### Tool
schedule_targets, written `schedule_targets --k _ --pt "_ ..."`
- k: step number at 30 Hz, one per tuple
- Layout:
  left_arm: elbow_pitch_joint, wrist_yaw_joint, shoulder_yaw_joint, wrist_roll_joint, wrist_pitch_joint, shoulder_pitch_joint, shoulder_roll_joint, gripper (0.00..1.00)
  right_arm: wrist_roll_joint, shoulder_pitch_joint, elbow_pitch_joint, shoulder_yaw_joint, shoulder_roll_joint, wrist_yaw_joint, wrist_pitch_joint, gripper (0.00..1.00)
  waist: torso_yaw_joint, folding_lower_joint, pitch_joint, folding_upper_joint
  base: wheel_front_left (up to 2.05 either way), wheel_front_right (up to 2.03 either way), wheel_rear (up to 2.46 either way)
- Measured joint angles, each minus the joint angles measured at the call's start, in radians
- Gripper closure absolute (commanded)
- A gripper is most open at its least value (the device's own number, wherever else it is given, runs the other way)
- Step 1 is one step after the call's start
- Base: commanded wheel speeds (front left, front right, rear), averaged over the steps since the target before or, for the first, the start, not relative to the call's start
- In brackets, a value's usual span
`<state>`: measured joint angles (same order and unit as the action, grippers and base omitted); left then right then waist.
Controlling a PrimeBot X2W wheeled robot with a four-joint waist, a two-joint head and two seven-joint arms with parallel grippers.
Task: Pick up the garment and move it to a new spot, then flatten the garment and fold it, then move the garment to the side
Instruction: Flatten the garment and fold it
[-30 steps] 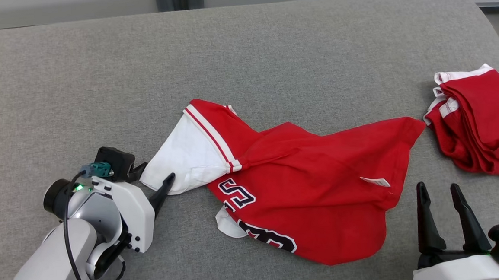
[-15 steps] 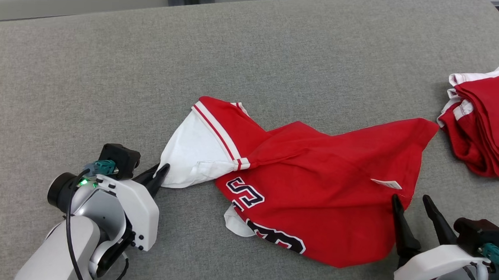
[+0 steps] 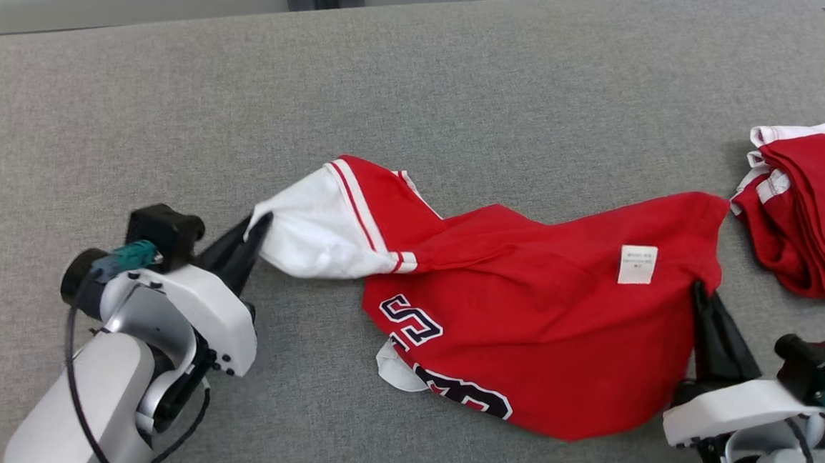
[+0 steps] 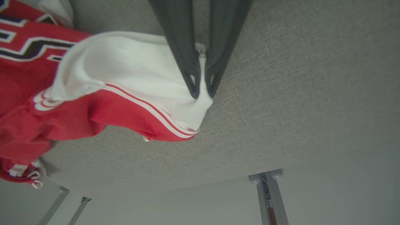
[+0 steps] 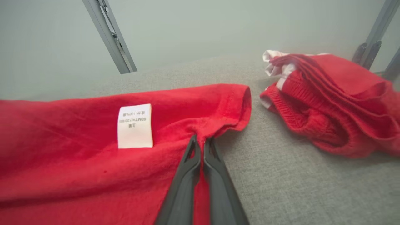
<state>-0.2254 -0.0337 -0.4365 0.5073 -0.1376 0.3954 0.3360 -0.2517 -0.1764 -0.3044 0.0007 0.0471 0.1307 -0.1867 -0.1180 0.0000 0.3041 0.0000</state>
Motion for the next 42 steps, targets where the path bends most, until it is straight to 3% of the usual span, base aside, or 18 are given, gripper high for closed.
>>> schedule_targets --k 10,22,30,42 --pt "0.238 0.081 0.114 0.012 0.151 0.001 0.001 1.0 0.095 -0.047 0.298 -0.036 0.003 0.0 0.029 1.0 0.005 0.0 -0.063 0.0 0.0 0.0 0.0" --pt "0.568 0.184 0.209 -0.075 0.257 0.044 0.029 1.0 0.129 -0.07 0.558 -0.051 0.035 0.0 0.081 1.0 0.052 0.0 -0.154 0.0 0.0 0.0 0.0" --pt "0.7 0.224 0.22 -0.11 0.239 0.037 0.042 1.0 0.126 -0.055 0.635 -0.054 0.035 0.0 0.106 1.0 0.064 0.0 -0.201 0.0 0.0 0.0 0.0" --pt "0.719 0.239 0.208 -0.111 0.198 0.012 0.055 1.0 0.108 -0.028 0.643 -0.062 0.025 0.0 0.12 1.0 0.058 0.0 -0.19 0.0 0.0 0.0 0.0"
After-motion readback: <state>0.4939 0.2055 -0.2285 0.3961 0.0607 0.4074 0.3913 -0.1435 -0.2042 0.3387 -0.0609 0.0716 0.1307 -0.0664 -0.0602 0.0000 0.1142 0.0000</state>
